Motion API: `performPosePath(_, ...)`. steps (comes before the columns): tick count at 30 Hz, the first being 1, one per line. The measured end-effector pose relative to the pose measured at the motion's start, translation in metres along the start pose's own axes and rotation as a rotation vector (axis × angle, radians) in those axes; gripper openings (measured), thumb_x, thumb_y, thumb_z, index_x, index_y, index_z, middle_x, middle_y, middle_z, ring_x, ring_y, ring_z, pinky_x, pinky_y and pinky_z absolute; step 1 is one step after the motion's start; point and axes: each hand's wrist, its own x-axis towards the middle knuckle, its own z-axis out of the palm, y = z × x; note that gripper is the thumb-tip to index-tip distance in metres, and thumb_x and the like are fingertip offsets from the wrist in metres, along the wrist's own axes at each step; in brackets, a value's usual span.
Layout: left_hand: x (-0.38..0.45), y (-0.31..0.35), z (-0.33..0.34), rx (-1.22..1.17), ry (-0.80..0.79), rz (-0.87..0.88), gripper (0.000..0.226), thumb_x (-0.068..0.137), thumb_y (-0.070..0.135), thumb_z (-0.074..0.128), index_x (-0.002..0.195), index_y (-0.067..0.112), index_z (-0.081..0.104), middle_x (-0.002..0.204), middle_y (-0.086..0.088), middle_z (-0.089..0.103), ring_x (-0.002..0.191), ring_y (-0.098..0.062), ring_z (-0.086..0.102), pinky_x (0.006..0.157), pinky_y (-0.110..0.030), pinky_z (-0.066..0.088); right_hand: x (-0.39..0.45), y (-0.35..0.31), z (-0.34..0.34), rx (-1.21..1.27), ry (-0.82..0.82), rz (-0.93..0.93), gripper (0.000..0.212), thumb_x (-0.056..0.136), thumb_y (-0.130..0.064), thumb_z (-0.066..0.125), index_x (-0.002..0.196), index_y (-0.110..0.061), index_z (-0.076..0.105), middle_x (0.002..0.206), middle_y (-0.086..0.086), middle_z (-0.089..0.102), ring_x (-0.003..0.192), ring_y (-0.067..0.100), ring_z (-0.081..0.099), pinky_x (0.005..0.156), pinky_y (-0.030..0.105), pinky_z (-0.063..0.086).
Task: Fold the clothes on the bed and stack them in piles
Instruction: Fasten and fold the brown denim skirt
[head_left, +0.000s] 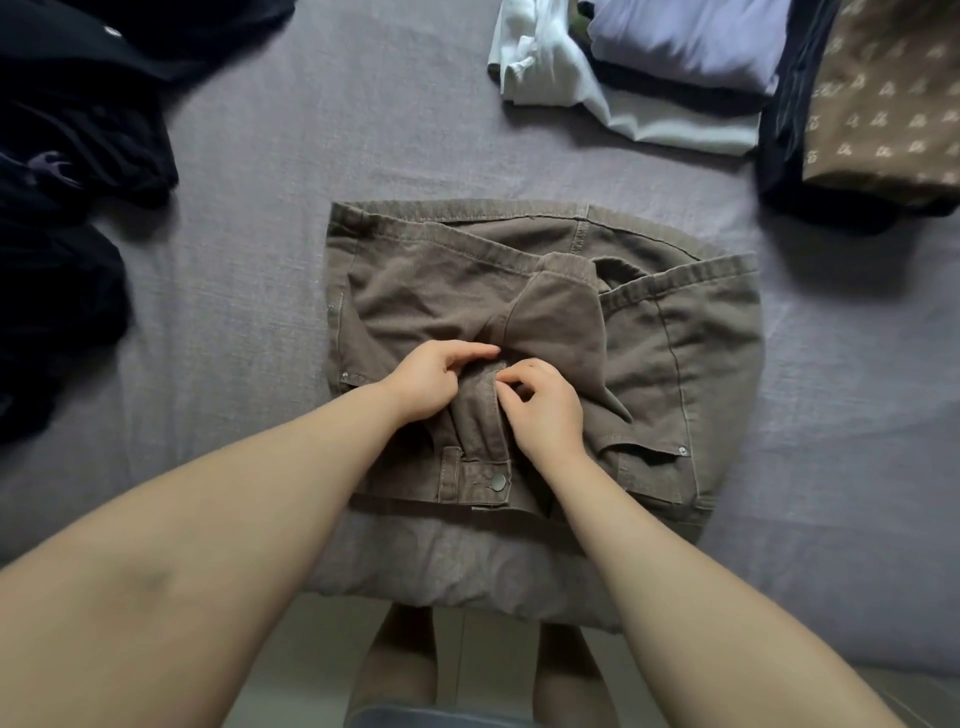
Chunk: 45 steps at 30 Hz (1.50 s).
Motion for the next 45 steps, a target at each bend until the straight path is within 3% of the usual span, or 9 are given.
performPosePath(6, 0.0, -0.002, 0.003, 0.102, -0.003, 0.041, 0.04, 0.096, -0.002, 0.043, 0.13, 0.013, 0.058, 0.133, -0.003, 0.058, 0.126, -0.012, 0.05, 0.111, -0.018, 0.028, -0.009, 0.002, -0.013, -0.27, 0.035, -0.405, 0.013, 0.081, -0.023, 0.061, 0.076, -0.016, 0.071, 0.085, -0.004, 0.066, 0.078, 0.02, 0.066, 0.057, 0.03, 0.052)
performPosePath(14, -0.003, 0.002, 0.005, 0.122, -0.003, 0.044, 0.038, 0.096, 0.004, 0.049, 0.133, 0.013, 0.055, 0.135, -0.002, 0.057, 0.128, -0.013, 0.048, 0.111, -0.02, 0.028, -0.031, 0.006, -0.019, -0.312, -0.034, -0.559, 0.017, 0.081, -0.022, 0.056, 0.071, -0.014, 0.068, 0.08, -0.002, 0.065, 0.072, 0.022, 0.065, 0.054, 0.029, 0.053)
performPosePath(18, -0.01, 0.007, 0.009, 0.236, 0.023, 0.092, 0.043, 0.094, 0.012, 0.056, 0.137, 0.013, 0.05, 0.14, -0.003, 0.052, 0.131, -0.014, 0.045, 0.106, -0.011, 0.023, -0.029, 0.006, -0.026, -0.273, -0.123, -0.483, 0.006, 0.078, -0.017, 0.067, 0.075, -0.014, 0.071, 0.082, -0.002, 0.065, 0.075, 0.02, 0.065, 0.06, 0.027, 0.052)
performPosePath(22, -0.021, 0.007, 0.021, 0.365, 0.056, 0.15, 0.047, 0.098, 0.016, 0.047, 0.144, 0.014, 0.04, 0.15, -0.002, 0.038, 0.142, -0.014, 0.028, 0.112, -0.018, 0.017, -0.018, -0.003, -0.03, 0.031, -0.238, -0.078, 0.003, 0.079, -0.011, 0.073, 0.077, -0.014, 0.073, 0.078, -0.005, 0.064, 0.076, 0.014, 0.061, 0.074, 0.024, 0.048)
performPosePath(25, -0.026, 0.001, 0.03, 0.569, 0.068, 0.23, 0.049, 0.101, 0.023, 0.031, 0.148, 0.012, 0.031, 0.154, -0.004, 0.031, 0.146, -0.018, 0.019, 0.115, -0.022, 0.011, -0.014, -0.005, -0.031, 0.098, -0.311, 0.043, 0.012, 0.079, -0.006, 0.073, 0.075, -0.017, 0.068, 0.075, -0.005, 0.064, 0.071, 0.009, 0.059, 0.071, 0.019, 0.044)
performPosePath(31, -0.023, -0.004, 0.03, 0.701, 0.034, 0.25, 0.052, 0.101, 0.027, 0.028, 0.15, 0.012, 0.024, 0.156, -0.006, 0.026, 0.147, -0.022, 0.017, 0.117, -0.032, 0.017, -0.013, -0.006, -0.031, -0.392, -0.383, -0.296, 0.011, 0.088, -0.022, 0.062, 0.091, -0.014, 0.069, 0.099, 0.002, 0.064, 0.095, 0.021, 0.059, 0.08, 0.034, 0.044)
performPosePath(40, -0.02, 0.006, 0.029, 0.762, -0.047, 0.171, 0.052, 0.103, 0.026, 0.032, 0.152, 0.014, 0.019, 0.158, -0.005, 0.017, 0.147, -0.019, 0.01, 0.116, -0.029, 0.013, -0.02, 0.003, -0.036, -0.373, -0.376, -0.473, 0.004, 0.083, -0.015, 0.067, 0.083, -0.011, 0.068, 0.087, 0.003, 0.064, 0.085, 0.024, 0.061, 0.073, 0.033, 0.045)
performPosePath(42, -0.027, 0.007, 0.03, 0.711, 0.034, 0.21, 0.05, 0.101, 0.028, 0.037, 0.148, 0.012, 0.032, 0.153, -0.008, 0.029, 0.144, -0.022, 0.023, 0.114, -0.034, 0.023, -0.021, 0.005, -0.036, -0.255, -0.369, -0.342, 0.003, 0.083, -0.013, 0.069, 0.084, -0.01, 0.069, 0.086, 0.003, 0.065, 0.083, 0.02, 0.06, 0.076, 0.029, 0.043)
performPosePath(45, -0.046, 0.009, 0.044, 0.676, 0.456, 0.233, 0.047, 0.087, 0.047, 0.046, 0.114, 0.011, 0.062, 0.116, -0.008, 0.058, 0.11, -0.025, 0.053, 0.088, -0.039, 0.047, -0.027, 0.008, -0.038, 0.023, -0.288, -0.024, 0.003, 0.08, -0.01, 0.074, 0.082, -0.012, 0.072, 0.076, -0.004, 0.066, 0.07, 0.009, 0.058, 0.072, 0.021, 0.044)
